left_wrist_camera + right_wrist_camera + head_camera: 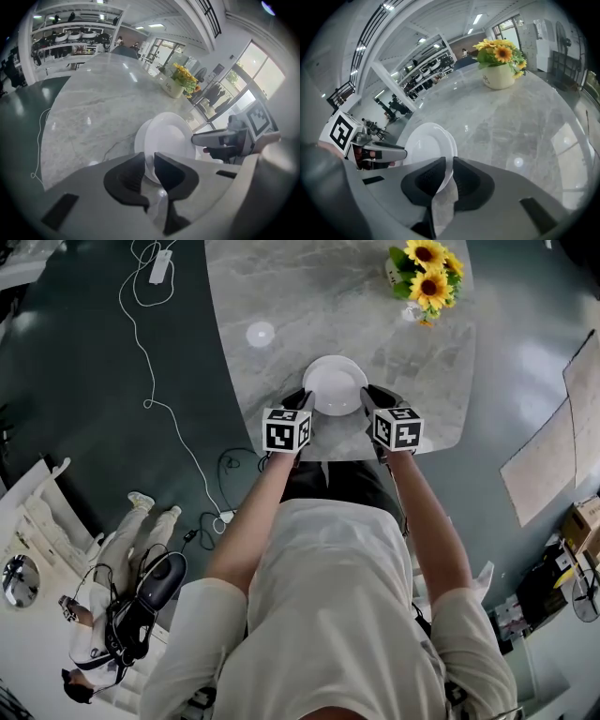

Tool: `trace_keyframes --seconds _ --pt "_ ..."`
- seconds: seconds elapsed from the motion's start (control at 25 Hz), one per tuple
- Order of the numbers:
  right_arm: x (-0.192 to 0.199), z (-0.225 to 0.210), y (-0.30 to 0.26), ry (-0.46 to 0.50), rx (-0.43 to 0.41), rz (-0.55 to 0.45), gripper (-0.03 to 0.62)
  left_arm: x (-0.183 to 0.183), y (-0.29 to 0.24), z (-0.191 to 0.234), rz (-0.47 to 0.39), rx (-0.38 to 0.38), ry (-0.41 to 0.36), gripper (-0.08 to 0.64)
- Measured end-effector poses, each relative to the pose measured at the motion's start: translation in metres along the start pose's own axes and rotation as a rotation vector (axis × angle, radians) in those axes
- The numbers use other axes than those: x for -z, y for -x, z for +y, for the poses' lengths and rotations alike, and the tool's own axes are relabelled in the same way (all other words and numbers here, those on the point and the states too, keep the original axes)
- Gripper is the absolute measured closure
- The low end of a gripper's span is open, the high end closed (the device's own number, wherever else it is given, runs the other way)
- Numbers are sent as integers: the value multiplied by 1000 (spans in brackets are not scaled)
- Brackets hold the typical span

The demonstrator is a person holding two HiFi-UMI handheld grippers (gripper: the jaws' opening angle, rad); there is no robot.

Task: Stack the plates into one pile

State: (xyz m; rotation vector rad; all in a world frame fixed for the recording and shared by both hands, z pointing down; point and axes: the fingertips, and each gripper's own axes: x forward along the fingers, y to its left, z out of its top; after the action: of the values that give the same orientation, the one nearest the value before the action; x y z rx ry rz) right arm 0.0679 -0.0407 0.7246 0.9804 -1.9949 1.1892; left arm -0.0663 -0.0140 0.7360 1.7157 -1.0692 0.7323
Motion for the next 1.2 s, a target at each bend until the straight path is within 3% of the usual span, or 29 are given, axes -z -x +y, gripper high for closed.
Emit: trace_keyframes --seconds 0.32,0.44,0.56,0.88,1.2 --pt "-5 -1 -10 88 18 23 520 1 -4 4 4 -23 -45 477" --pt "-3 0 -15 141 20 36 469 -1 -7 3 1 -58 -127 469" --pt "-3 1 -18 163 25 29 448 3 -9 2 20 -97 -194 404" --pt "-8 13 7 195 11 -14 448 4 15 -1 -27 -98 -165 402" --pt "-13 37 54 212 -77 -59 480 -2 62 -9 -116 -112 -145 439"
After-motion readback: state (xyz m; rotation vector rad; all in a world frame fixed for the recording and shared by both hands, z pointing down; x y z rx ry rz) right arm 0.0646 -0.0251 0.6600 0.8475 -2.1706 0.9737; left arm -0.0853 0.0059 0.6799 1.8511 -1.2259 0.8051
